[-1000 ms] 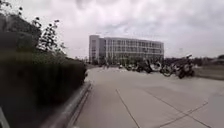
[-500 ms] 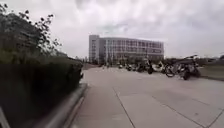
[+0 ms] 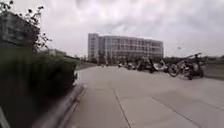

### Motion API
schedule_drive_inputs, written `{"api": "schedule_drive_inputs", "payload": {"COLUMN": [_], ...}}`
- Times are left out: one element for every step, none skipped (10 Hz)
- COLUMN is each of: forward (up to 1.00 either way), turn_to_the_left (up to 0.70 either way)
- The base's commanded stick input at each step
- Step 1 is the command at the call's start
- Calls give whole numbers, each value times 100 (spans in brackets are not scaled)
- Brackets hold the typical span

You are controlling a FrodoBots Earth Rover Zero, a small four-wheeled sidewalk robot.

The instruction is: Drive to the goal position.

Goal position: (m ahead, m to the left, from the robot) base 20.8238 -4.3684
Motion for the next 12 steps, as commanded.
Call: {"api": "schedule_drive_inputs", "payload": {"forward": [70, 70, 70, 70, 70, 70, 70, 70, 70, 70, 70, 70], "turn_to_the_left": [14, 14, 14, 14, 14, 14, 14, 13, 9, 4, 1, 0]}}
